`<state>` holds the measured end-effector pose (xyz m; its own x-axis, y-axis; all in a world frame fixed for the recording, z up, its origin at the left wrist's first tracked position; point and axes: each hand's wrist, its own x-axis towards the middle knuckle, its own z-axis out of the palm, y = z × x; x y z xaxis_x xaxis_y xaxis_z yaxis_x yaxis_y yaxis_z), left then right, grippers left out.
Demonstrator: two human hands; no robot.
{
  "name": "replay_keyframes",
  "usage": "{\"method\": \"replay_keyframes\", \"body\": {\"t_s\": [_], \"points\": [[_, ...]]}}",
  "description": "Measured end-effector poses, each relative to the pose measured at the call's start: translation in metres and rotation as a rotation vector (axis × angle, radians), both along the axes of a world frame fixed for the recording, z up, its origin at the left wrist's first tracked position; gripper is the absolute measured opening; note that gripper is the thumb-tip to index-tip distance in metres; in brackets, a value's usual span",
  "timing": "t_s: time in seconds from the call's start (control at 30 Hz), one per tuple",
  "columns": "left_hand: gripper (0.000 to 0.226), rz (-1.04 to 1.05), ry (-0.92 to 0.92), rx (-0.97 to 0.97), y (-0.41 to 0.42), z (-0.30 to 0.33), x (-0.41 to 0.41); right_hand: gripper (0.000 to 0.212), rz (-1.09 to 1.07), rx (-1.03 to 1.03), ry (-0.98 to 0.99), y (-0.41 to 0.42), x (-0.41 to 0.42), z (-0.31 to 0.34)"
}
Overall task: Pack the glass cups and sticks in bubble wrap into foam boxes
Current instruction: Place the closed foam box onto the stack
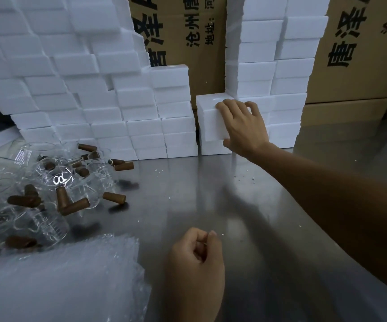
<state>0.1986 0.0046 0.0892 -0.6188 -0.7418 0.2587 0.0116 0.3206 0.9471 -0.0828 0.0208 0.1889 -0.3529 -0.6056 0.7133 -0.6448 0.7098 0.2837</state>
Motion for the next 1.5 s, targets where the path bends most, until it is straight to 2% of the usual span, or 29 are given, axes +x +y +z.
{"method": "replay_keyframes", "body": {"t_s": [0.23, 0.4, 0.67, 0.9, 1.1, 1.2, 1.3, 1.4, 1.5], "points": [[0.026, 0.024, -0.009, -0.014, 0.002, 0.002, -0.001, 0.086, -0.09, 0.049, 0.023, -0.018, -0.025, 0.0], [0.042, 0.022, 0.019, 0.024, 0.002, 0.004, -0.002, 0.09, -0.123, 0.118, -0.009, -0.022, -0.036, 0.004], [0.038, 0.013, -0.008, 0.045, 0.002, 0.003, -0.003, 0.089, -0.166, 0.16, -0.05, -0.027, -0.04, 0.012], [0.043, 0.006, 0.0, 0.071, 0.003, 0.001, -0.004, 0.087, -0.181, 0.155, -0.097, -0.031, -0.037, 0.013], [0.039, 0.01, 0.025, 0.023, 0.002, 0.001, -0.005, 0.071, -0.183, 0.055, -0.285, -0.045, -0.028, 0.033], [0.029, 0.02, 0.023, -0.027, 0.001, 0.002, -0.005, 0.065, -0.128, -0.094, -0.291, -0.062, -0.016, 0.052], [0.011, 0.03, 0.024, -0.022, 0.001, 0.001, -0.005, 0.081, 0.018, -0.245, -0.201, -0.081, -0.003, 0.069], [0.009, 0.059, 0.053, -0.08, 0.005, 0.0, -0.005, 0.106, 0.063, -0.128, -0.073, -0.104, 0.002, 0.084], [0.016, 0.095, 0.061, -0.176, 0.005, -0.004, -0.004, 0.116, 0.048, -0.046, -0.078, -0.123, -0.003, 0.099]]}}
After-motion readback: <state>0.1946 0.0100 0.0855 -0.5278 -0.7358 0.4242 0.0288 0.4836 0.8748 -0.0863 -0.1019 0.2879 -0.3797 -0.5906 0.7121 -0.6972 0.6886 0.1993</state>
